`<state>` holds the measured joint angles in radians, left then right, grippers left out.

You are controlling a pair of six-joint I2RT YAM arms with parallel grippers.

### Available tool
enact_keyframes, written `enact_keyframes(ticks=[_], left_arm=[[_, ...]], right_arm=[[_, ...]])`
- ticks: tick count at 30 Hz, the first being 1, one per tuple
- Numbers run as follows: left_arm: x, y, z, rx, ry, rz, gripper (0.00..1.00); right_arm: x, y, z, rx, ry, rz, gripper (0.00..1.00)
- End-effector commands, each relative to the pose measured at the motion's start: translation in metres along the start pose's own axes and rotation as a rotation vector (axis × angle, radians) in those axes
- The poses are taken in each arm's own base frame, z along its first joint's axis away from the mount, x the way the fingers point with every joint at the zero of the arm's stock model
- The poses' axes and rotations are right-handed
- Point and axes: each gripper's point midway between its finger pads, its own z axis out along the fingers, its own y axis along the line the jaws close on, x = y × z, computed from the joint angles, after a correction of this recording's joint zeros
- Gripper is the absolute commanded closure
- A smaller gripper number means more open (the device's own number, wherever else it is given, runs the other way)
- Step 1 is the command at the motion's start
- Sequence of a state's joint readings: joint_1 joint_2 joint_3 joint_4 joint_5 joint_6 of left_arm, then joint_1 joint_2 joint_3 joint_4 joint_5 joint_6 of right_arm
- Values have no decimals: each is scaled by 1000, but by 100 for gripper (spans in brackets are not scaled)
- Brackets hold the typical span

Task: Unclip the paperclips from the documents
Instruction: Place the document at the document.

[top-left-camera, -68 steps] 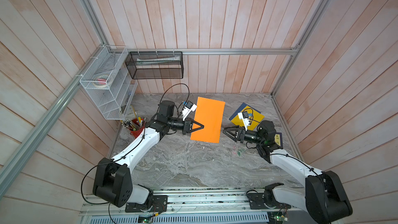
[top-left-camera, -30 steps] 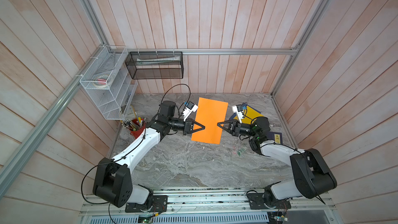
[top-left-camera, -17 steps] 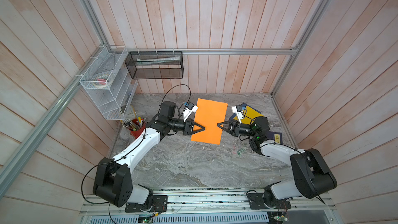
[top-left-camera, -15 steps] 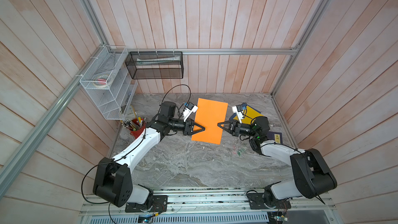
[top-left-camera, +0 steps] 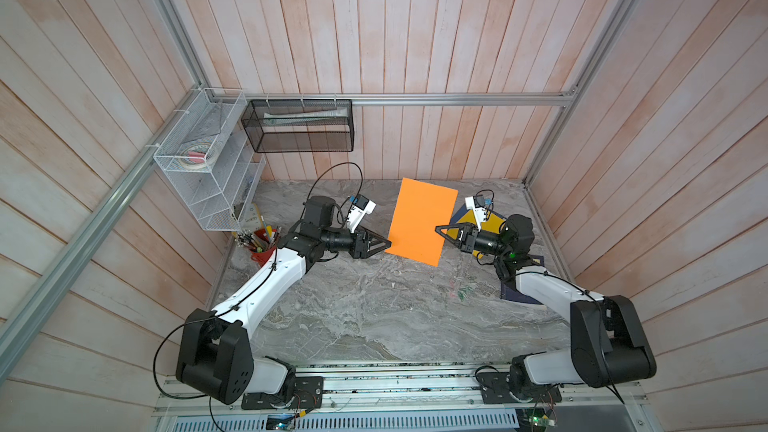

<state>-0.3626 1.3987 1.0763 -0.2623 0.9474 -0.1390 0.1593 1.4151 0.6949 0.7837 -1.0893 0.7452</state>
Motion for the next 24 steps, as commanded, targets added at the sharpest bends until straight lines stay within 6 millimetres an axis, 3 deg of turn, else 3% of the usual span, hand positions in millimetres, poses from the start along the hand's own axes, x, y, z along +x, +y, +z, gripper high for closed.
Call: enact_keyframes(ticks=[1, 8, 16, 24], left_arm=[[3, 9, -4, -60, -10, 4, 48], [9, 23, -11, -141, -29, -7, 46], [15, 36, -16, -192, -36, -33, 35], [17, 42, -18, -204, -33, -44, 29]], right_arm=[[-11, -16, -10, 74, -9, -14, 100], [-22, -67, -38, 218, -59, 44, 100], [-40, -123, -71, 376, -131, 107, 100], [-60, -178, -116, 543, -217, 187, 100]])
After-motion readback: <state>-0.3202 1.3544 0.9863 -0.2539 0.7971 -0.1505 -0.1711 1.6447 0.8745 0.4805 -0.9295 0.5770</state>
